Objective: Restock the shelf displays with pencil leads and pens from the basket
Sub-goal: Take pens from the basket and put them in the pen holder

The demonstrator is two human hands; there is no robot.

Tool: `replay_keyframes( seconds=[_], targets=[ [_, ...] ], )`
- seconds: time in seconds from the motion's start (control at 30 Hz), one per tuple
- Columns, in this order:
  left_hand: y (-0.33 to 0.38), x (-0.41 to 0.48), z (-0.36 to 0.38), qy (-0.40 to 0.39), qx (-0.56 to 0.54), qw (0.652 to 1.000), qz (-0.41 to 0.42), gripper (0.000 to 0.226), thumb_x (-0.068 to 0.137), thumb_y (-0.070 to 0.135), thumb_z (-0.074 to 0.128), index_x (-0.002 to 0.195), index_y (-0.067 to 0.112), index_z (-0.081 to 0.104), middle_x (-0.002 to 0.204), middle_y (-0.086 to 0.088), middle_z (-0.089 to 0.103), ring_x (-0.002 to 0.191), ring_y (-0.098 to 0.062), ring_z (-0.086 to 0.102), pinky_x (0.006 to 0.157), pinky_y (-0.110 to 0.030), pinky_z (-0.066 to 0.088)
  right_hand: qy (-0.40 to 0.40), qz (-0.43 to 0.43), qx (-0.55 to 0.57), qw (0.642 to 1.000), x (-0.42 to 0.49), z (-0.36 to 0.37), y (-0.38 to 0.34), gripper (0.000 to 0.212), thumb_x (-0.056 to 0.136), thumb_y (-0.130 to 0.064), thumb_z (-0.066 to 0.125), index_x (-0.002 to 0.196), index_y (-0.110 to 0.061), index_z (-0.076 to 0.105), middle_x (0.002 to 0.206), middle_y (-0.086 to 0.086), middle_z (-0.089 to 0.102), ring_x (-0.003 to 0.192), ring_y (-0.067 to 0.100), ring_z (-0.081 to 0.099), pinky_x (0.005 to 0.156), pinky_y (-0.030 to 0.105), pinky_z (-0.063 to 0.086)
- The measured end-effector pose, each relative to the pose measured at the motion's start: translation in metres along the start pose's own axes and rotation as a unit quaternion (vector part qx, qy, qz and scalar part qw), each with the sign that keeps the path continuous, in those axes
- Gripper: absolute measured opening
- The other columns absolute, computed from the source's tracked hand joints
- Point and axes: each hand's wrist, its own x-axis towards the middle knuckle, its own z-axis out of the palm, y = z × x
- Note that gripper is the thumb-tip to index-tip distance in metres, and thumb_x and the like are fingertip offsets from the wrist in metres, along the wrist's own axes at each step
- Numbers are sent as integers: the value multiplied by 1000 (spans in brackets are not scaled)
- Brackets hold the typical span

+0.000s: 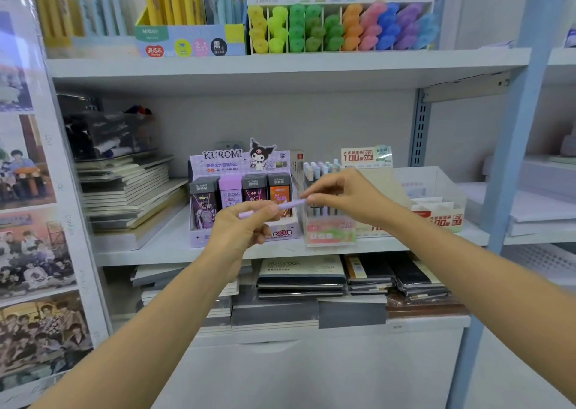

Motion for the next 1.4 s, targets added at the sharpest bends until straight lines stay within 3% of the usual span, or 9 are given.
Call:
replay_keyframes(
  seconds=[0.17,0.23,0.33,0.53,0.73,1.0,1.07,1.23,1.4],
  targets=[
    [8,-11,10,-15,-74,997,12,12,85,0,67,93,6,72,69,-2,69,59,-11,59,54,-16,50,-37,40,115,992,-18,11,2,16,88,-11,67,103,-10,71,85,3,74,76,14,69,74,28,58],
    [9,-16,15,-11,-73,997,26,12,84,2,67,94,7,73,77,-3,71,66,-12,64,57,-17,52,-80,45,141,986,-26,16,3,14,89,-12,66,103,-9,69,91,9,75,82,21,71,83,38,58],
    [10,-21,19,-13,-48,998,43,14,84,7,69,98,6,72,89,-7,75,80,-16,71,65,-21,55,-120,48,157,979,-32,16,0,14,91,-15,65,104,-9,69,96,11,74,86,23,71,83,36,58],
    [12,-23,28,-16,40,996,78,15,83,10,74,96,4,71,82,-8,76,73,-16,73,68,-25,59,37,10,153,987,-18,3,-25,25,92,-21,63,114,-9,67,94,2,74,84,16,69,71,23,56],
    [11,-19,46,-20,69,991,110,13,79,10,77,90,5,71,81,-12,75,67,-16,72,64,-24,59,16,6,144,989,-6,-3,-36,23,89,-18,67,110,-9,70,96,8,73,90,18,69,87,38,56],
    [4,-3,61,-1,133,980,148,22,78,22,80,92,10,68,87,-11,72,78,-20,69,65,-21,56,22,18,169,985,-6,-23,-21,20,90,-16,67,108,-8,68,96,11,73,86,19,69,77,25,54],
    [-2,2,61,-1,228,954,196,28,81,33,76,102,17,65,97,0,69,89,-13,65,75,-22,54,46,18,173,984,-3,-32,-18,17,92,-12,63,108,-9,66,98,10,73,89,18,69,78,26,54],
    [-20,14,45,-42,487,817,305,52,89,27,67,138,20,49,142,6,49,132,-12,40,111,-29,30,185,17,204,961,9,-63,-10,12,95,-5,55,103,-12,61,92,3,71,85,12,67,79,25,56],
    [-35,16,36,-68,578,744,330,58,91,25,62,145,18,42,150,4,42,140,-14,31,113,-21,13,187,48,135,972,16,-52,14,12,96,-6,54,105,-12,60,96,6,70,82,5,67,72,19,53]
  ],
)
